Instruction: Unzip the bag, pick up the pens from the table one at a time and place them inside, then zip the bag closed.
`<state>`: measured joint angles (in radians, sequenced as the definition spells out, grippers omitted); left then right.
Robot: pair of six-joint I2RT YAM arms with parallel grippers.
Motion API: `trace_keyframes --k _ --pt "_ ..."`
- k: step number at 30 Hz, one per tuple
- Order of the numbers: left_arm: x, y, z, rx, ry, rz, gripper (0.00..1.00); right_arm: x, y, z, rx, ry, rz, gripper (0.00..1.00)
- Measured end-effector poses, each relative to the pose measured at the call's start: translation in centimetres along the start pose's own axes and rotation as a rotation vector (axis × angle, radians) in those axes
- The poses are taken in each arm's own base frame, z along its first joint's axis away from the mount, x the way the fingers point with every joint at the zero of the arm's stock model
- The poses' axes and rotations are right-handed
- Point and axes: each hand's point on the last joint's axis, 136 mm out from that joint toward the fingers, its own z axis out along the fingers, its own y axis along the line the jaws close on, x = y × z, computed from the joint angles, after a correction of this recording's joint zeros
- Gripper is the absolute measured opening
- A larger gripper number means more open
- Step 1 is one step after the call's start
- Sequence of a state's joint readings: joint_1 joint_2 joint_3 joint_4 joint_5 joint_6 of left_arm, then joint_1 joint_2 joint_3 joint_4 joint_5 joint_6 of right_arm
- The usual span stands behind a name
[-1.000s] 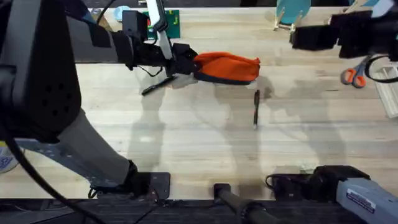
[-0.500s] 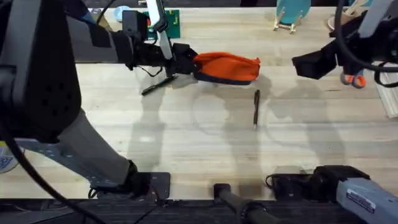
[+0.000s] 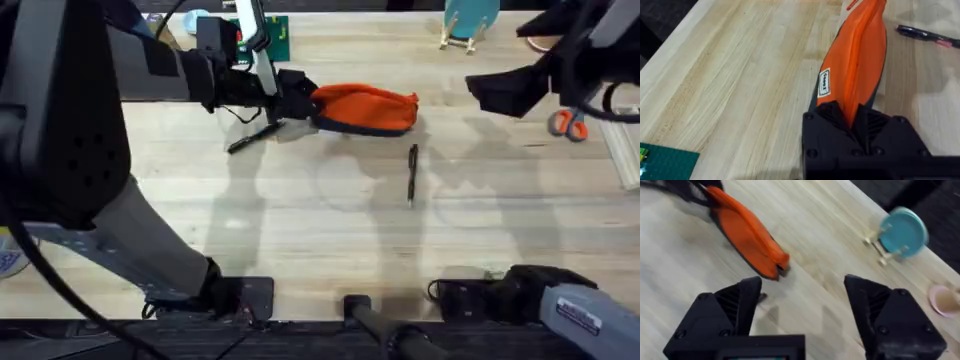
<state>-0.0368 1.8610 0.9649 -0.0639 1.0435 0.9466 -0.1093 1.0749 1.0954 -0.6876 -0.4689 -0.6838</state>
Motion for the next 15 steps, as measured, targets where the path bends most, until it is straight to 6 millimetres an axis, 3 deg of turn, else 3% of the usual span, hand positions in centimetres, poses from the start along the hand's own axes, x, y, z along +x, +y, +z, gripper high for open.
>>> trace_keyframes --k 10,15 --pt "0.0 0.0 0.0 0.0 0.0 0.0 0.041 0.8 -2.1 0.0 -0.196 -0.19 0.189 0.995" --pt "0.0 0.0 0.0 0.0 0.0 0.0 0.041 1.0 -2.1 0.6 -0.301 -0.268 0.208 0.995"
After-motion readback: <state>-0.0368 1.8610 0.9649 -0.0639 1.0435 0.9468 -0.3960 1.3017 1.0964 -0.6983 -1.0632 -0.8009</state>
